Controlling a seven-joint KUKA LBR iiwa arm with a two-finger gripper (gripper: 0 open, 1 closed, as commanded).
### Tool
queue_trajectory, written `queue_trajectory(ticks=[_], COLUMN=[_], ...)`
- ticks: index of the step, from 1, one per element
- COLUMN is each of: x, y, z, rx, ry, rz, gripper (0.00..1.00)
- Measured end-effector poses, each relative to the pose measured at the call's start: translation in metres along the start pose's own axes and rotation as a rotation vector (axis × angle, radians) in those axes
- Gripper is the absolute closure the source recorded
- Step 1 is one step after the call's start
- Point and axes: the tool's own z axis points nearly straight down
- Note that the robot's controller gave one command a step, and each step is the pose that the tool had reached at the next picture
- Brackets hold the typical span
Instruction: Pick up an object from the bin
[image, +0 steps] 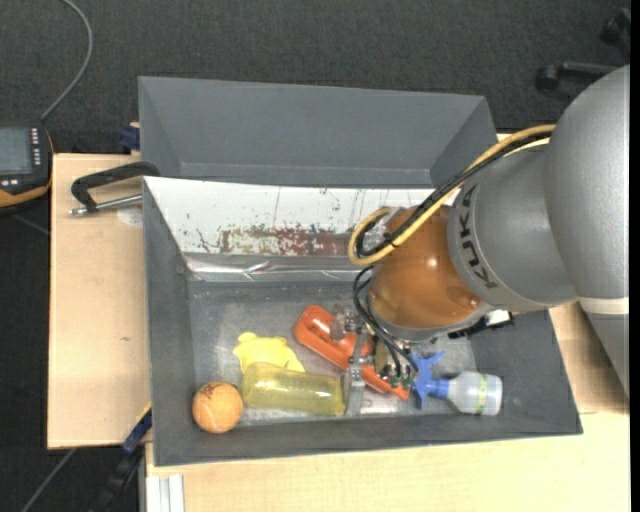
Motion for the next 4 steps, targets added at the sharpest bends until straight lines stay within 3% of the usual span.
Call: queue_trajectory(ticks=[1, 3, 4], x=[-0.0133, -0.0180, -0.0210], y=[-0.0011, 0.0024, 0.0015], z=[-0.0032, -0.0083, -0.0074], rx=[-0.006, -0.006, -0.007], ry=[-0.024, -0.028, -0.024], rz=[0.055, 0.050, 0.068], gripper=[0.00, 0.00, 1.00])
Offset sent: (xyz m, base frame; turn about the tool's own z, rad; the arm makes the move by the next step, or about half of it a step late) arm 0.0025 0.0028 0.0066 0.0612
